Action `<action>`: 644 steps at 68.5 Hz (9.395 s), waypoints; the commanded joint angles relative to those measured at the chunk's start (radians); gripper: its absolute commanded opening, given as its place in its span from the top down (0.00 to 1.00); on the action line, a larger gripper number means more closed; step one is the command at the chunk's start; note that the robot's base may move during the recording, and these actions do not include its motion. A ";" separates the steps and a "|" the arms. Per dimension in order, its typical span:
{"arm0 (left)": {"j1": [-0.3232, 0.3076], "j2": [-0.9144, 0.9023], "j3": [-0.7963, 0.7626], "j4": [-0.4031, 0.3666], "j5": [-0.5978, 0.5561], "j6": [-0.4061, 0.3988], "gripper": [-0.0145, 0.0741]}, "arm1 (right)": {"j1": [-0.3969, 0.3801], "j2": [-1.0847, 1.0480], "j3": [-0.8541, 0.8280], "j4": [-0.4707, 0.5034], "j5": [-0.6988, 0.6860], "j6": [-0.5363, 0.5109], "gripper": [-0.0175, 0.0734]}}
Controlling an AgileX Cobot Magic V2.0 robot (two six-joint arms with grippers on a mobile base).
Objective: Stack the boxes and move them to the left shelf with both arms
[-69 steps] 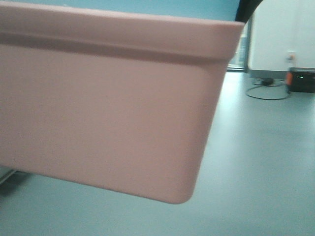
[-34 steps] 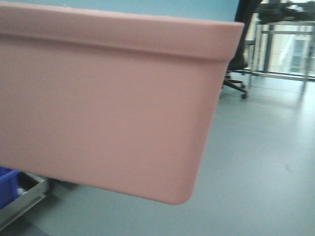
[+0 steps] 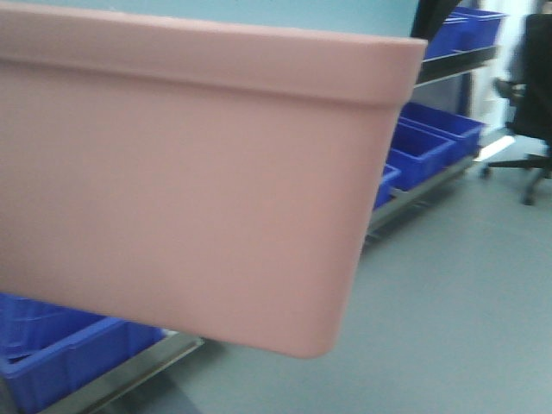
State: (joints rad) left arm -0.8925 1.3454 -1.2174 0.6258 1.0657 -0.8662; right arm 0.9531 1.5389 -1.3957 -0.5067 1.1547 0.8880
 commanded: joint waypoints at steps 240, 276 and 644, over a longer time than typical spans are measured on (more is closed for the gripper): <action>-0.055 -0.030 -0.044 -0.095 -0.256 0.028 0.85 | 0.019 -0.030 -0.050 -0.025 -0.272 0.020 0.75; -0.055 -0.030 -0.044 -0.042 -0.289 0.045 0.85 | 0.018 -0.030 -0.050 -0.046 -0.264 0.020 0.75; 0.066 -1.111 0.942 -0.769 -0.843 0.955 0.84 | -0.301 -1.256 0.993 0.331 -0.905 -0.638 0.75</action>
State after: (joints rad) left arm -0.8992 0.2853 -0.3023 -0.0648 0.3708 0.0000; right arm 0.6559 0.2762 -0.3735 -0.1677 0.3331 0.2592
